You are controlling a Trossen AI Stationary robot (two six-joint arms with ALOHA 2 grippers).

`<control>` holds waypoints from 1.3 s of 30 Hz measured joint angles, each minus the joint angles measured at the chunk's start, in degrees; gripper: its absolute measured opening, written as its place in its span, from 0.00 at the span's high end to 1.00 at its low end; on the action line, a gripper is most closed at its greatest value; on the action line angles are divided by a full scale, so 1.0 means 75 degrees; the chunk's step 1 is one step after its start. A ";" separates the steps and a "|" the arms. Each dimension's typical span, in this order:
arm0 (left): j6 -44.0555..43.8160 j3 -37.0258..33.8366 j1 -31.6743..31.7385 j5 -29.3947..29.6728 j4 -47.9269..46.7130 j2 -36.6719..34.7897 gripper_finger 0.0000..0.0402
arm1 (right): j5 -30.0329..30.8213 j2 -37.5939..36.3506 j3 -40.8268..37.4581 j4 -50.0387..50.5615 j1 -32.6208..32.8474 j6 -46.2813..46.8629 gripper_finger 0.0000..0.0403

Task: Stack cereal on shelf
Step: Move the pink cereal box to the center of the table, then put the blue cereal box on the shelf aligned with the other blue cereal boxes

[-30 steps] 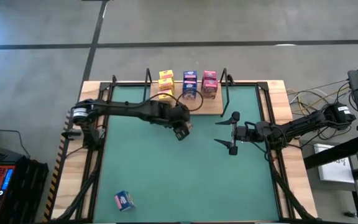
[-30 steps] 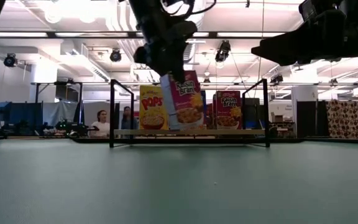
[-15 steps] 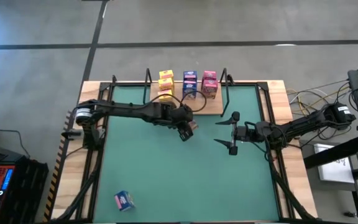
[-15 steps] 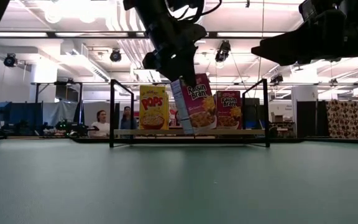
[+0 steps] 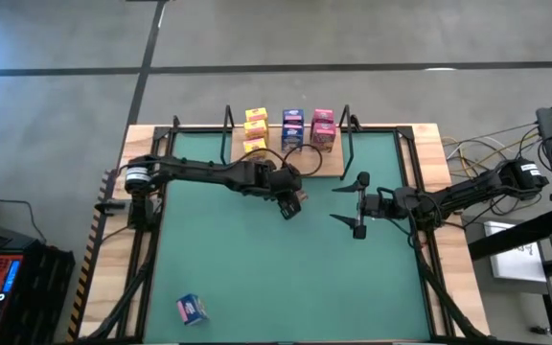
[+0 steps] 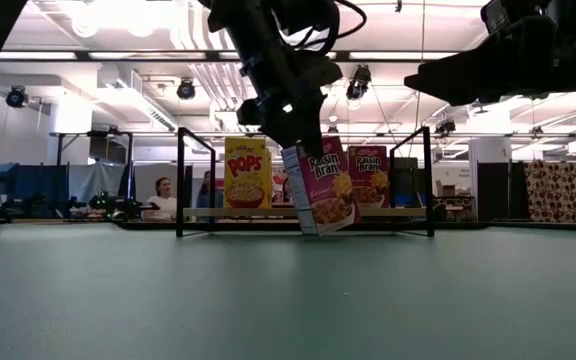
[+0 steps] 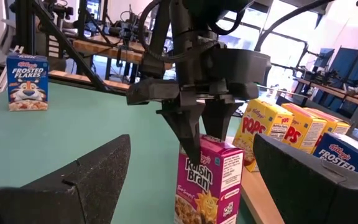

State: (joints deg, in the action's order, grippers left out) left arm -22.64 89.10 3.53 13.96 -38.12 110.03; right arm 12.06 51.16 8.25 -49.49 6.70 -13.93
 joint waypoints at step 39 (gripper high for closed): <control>-0.7285 0.0166 -0.3154 0.0688 -0.5116 -0.1736 0.44 | 0.0000 -0.0002 0.0000 0.0002 0.0002 0.0000 0.19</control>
State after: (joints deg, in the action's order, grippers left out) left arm -77.29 90.35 -20.12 19.12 -76.49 97.01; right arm 12.05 51.14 8.25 -49.48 6.71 -13.93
